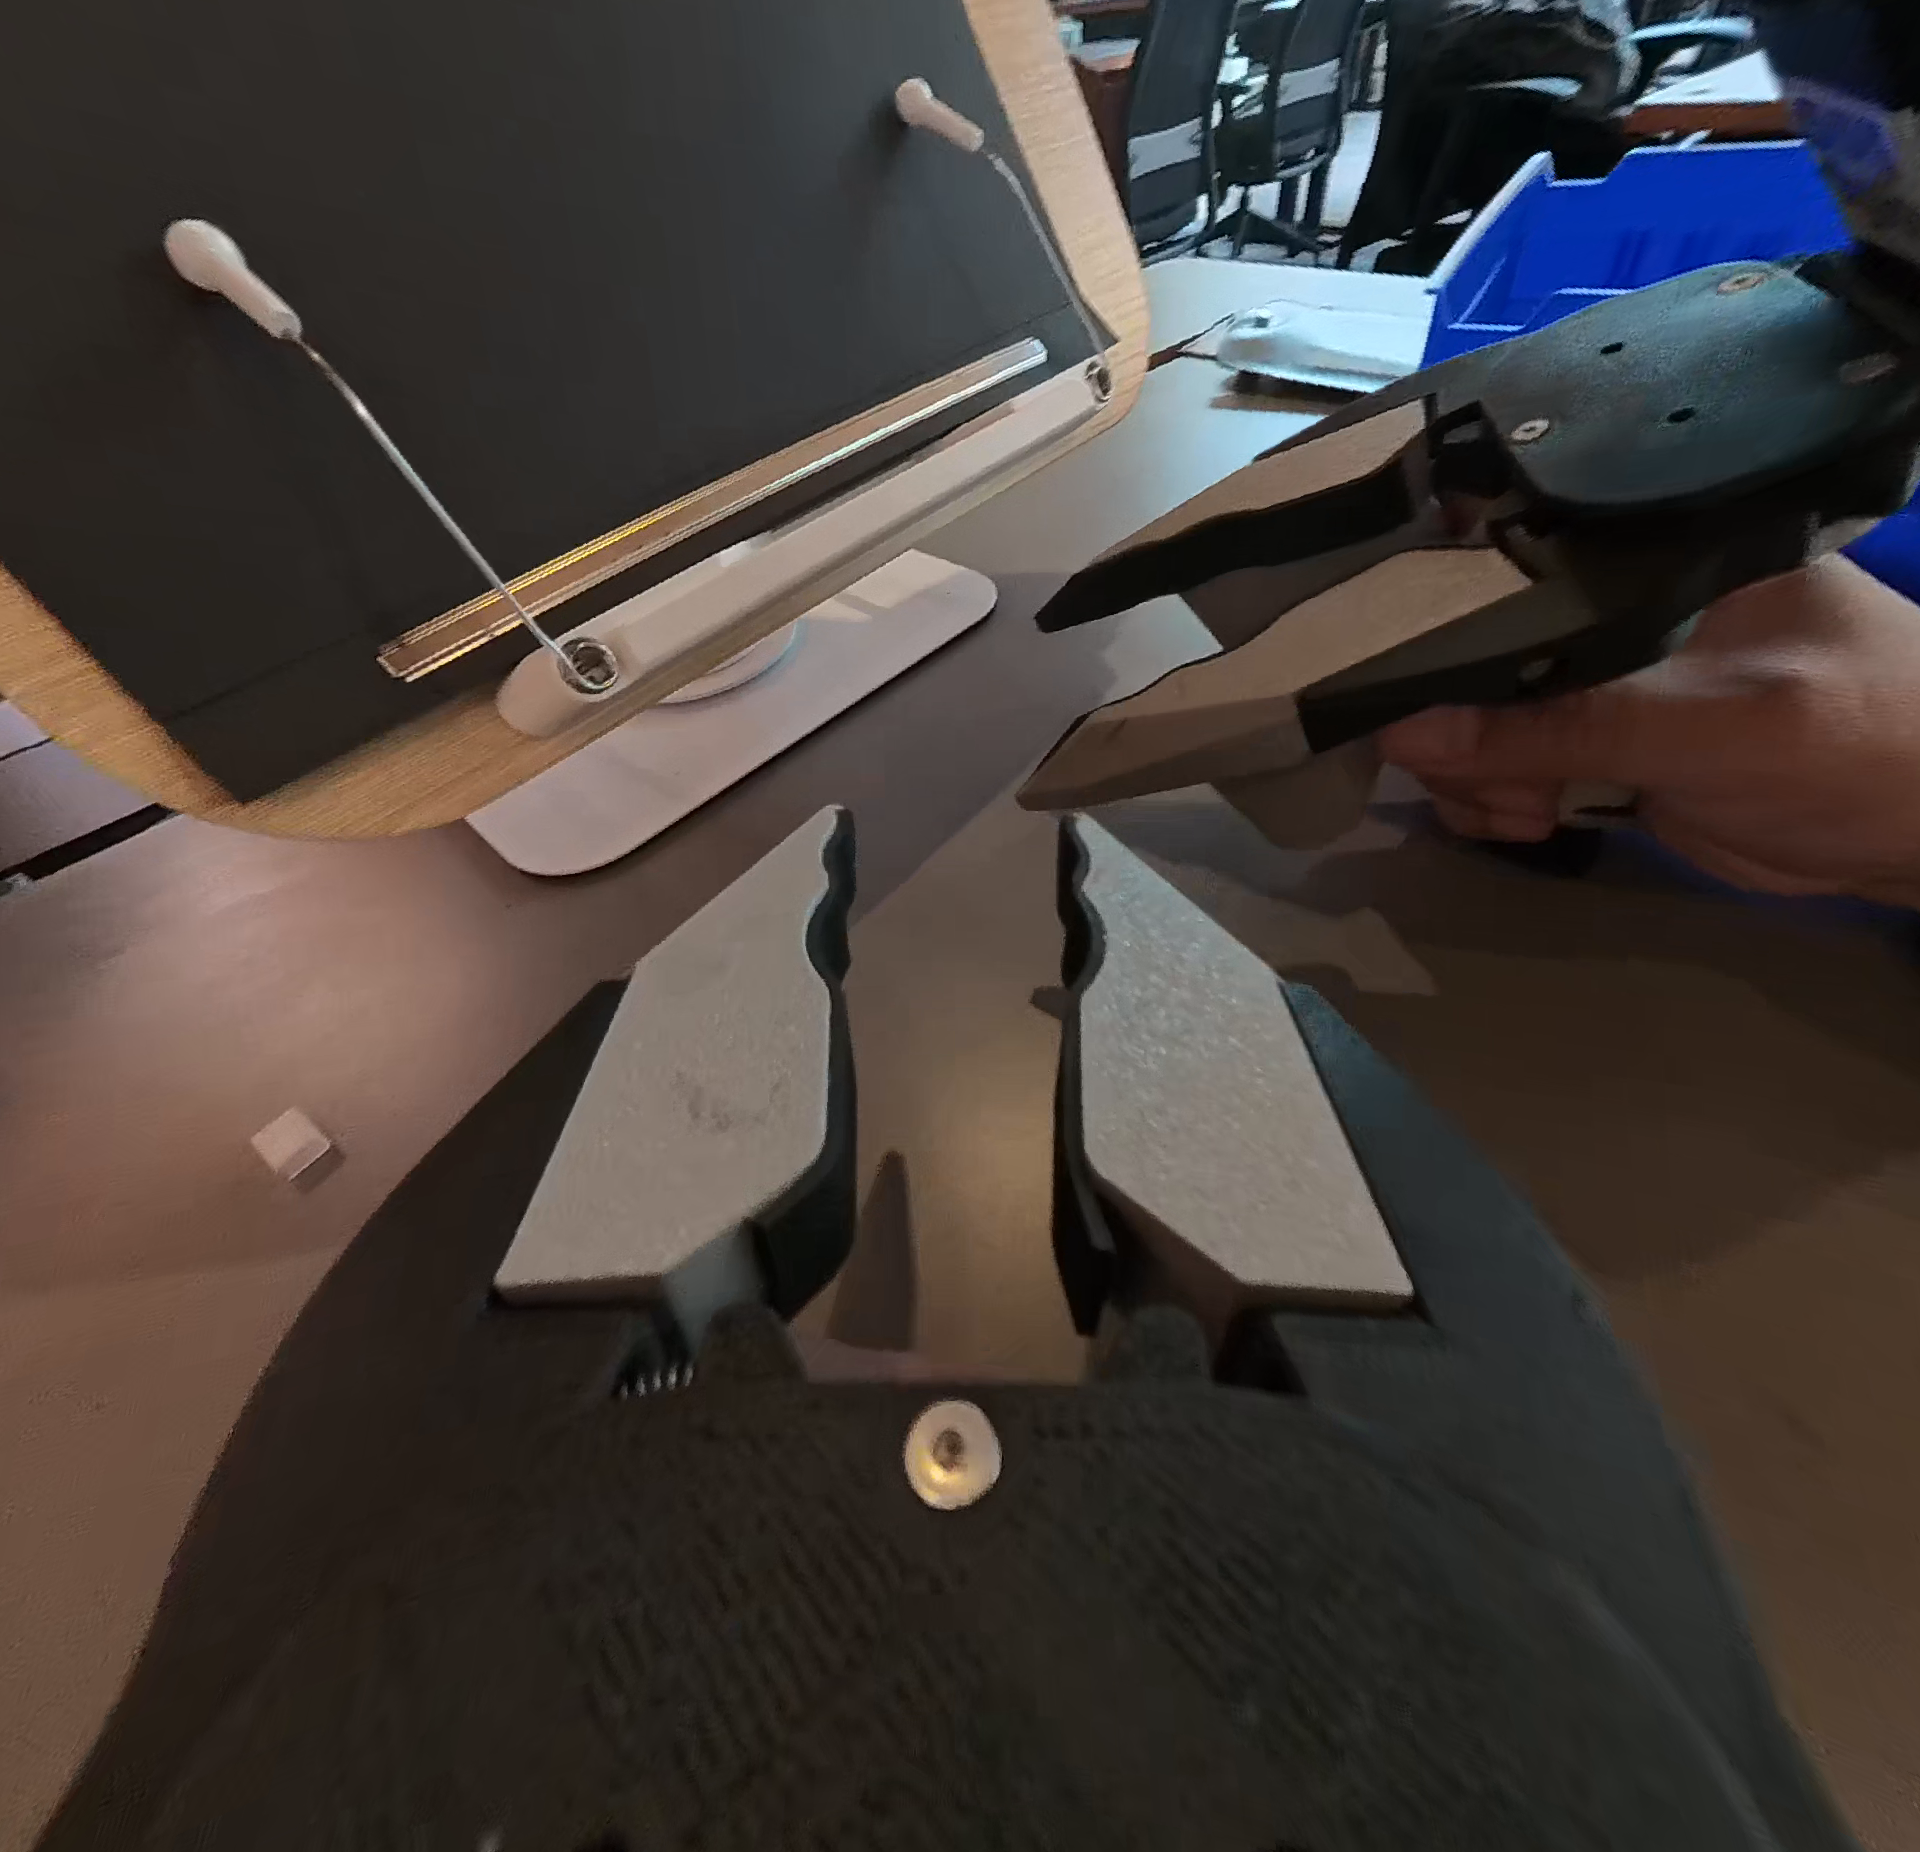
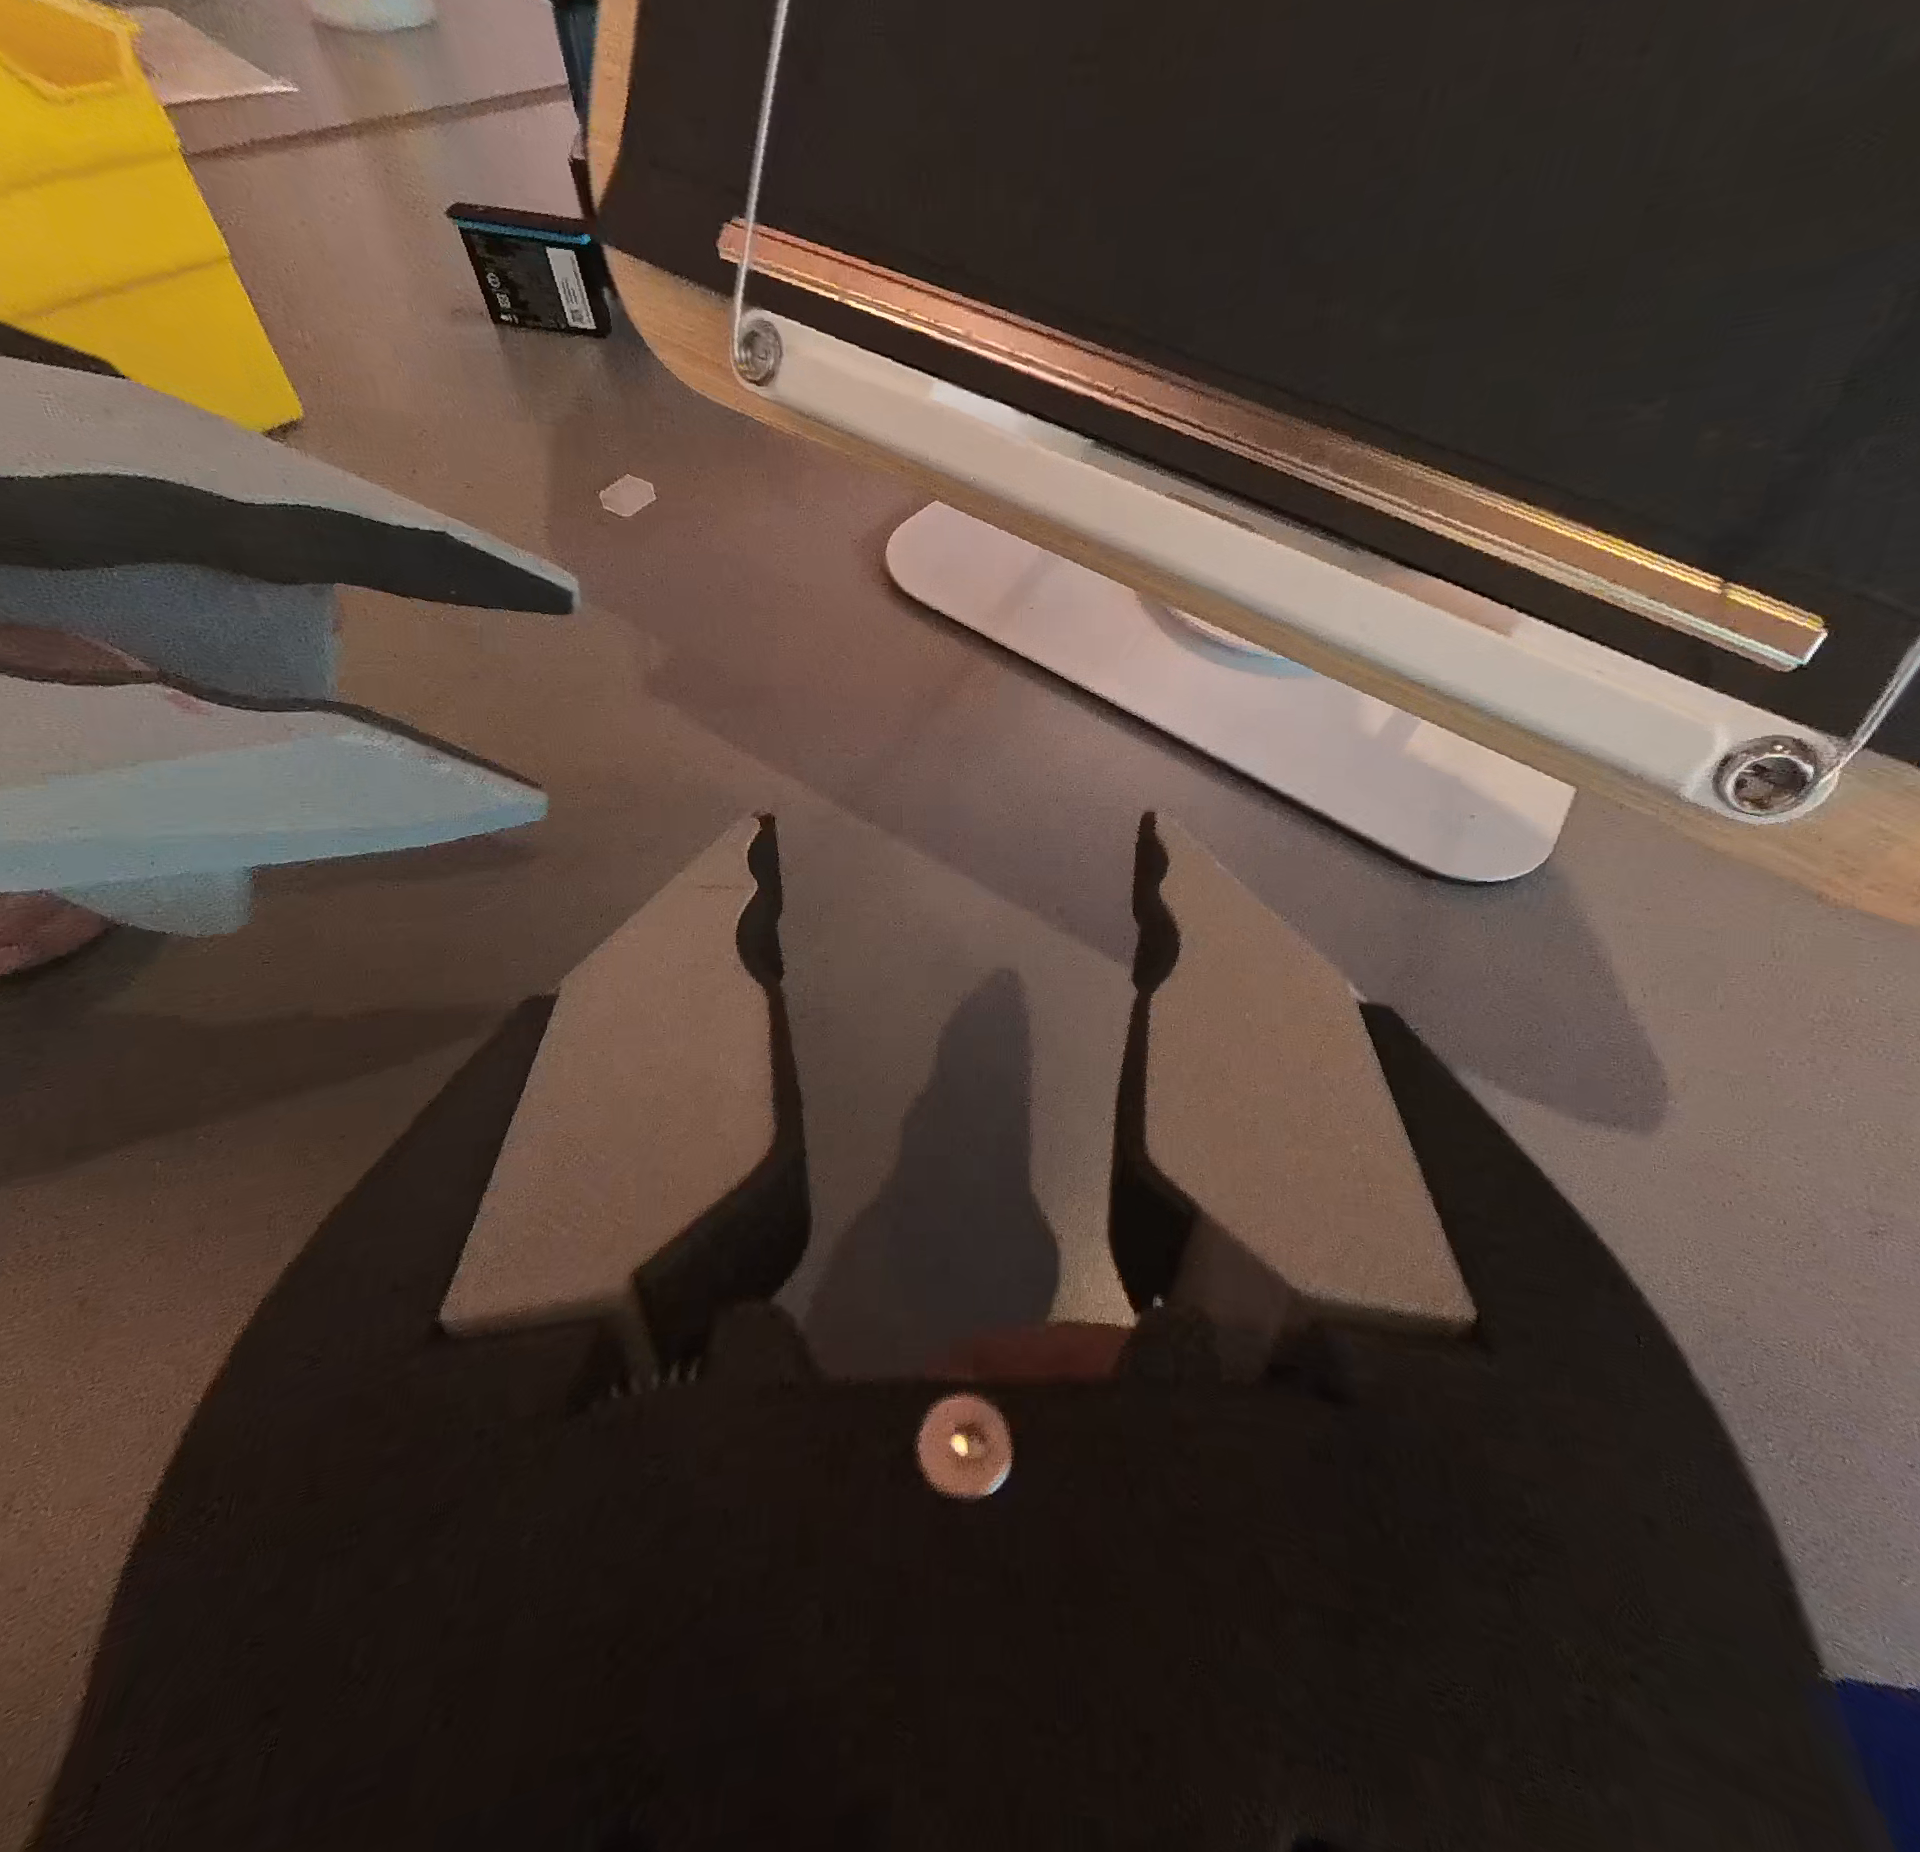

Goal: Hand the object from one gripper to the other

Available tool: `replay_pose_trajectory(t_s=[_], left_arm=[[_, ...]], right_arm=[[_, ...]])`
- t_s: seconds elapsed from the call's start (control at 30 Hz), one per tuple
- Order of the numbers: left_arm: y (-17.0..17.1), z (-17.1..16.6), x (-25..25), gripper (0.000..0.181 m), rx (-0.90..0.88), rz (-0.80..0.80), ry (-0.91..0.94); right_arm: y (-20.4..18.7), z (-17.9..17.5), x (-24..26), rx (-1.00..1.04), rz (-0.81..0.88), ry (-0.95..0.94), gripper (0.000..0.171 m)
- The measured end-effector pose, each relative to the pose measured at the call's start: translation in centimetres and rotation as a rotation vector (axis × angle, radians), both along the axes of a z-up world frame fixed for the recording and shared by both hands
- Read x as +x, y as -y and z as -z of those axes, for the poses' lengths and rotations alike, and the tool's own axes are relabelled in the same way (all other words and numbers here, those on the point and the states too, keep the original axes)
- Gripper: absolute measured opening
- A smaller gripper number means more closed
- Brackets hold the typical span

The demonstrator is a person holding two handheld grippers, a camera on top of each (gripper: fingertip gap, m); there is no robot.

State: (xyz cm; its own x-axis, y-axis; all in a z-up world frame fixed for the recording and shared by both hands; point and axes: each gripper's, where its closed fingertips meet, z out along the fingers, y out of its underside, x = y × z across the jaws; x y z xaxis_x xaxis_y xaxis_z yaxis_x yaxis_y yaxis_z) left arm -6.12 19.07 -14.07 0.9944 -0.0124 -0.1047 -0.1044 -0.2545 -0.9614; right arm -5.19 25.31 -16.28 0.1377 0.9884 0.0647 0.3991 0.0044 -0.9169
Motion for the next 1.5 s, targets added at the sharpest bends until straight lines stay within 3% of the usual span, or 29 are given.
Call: replay_pose_trajectory(t_s=[0.17,0.27,0.37,0.53,0.7,1.07,1.27,1.33,1.5], left_arm=[[0.2,0.2,-1.0,0.035,-0.011,-0.084,-0.015],[0.4,-0.4,-1.7,0.017,0.033,-0.137,-0.016],[0.1,0.1,-1.1,0.028,-0.003,-0.103,-0.042],[0.4,0.3,0.3,0.025,-0.018,-0.061,0.003],[1.7,-0.9,0.5,0.02,0.068,-0.075,0.048],[3.8,0.2,3.2,0.024,-0.01,-0.113,-0.106],[6.5,-0.4,4.7,0.025,0.03,-0.105,0.0],[8.0,0.6,6.0,0.032,-0.04,-0.079,0.035],[15.7,-0.3,11.7,0.048,-0.062,0.096,0.004]], right_arm=[[-0.1,1.2,-0.3,-0.085,-0.018,0.071,0.067],[0.3,0.8,-0.2,-0.066,-0.04,0.047,0.056],[0.5,0.2,0.7,-0.085,-0.042,0.004,0.062],[1.4,-1.7,3.1,-0.051,-0.048,-0.121,0.044],[2.5,-1.9,4.7,-0.059,-0.064,-0.137,0.045],[4.9,-0.7,4.4,0.0,-0.131,-0.041,0.051],[4.7,-0.6,4.6,-0.007,-0.121,-0.03,0.054],[4.7,-0.8,4.7,0.002,-0.119,-0.044,0.053],[5.0,-0.9,4.9,0.045,-0.123,-0.052,0.052]])
